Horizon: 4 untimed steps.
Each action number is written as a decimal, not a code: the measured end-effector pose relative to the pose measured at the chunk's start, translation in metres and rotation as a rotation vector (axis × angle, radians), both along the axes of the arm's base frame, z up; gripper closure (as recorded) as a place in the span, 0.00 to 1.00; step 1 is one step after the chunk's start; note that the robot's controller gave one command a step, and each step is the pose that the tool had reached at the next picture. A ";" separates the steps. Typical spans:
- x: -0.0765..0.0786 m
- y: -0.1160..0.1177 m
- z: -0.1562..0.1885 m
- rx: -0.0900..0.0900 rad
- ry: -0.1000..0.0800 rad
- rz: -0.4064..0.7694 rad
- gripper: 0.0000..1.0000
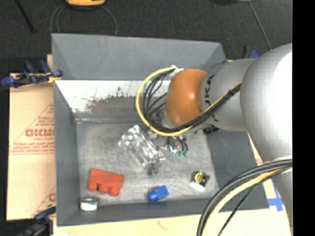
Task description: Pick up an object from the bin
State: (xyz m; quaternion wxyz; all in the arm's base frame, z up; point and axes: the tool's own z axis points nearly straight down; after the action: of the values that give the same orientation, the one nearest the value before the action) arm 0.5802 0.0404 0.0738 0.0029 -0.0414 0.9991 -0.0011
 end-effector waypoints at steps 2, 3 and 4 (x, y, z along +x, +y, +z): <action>0.000 0.001 0.000 0.002 -0.003 0.006 0.00; 0.014 0.050 0.000 0.004 -0.005 -0.252 0.00; -0.032 0.039 0.001 0.012 -0.011 -0.616 0.00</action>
Offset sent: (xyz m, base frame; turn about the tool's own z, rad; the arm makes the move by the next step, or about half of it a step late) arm 0.0000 0.0000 0.0000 0.0000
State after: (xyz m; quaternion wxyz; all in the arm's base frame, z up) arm 0.5482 0.0791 0.0747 0.0081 0.2637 0.9646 0.0037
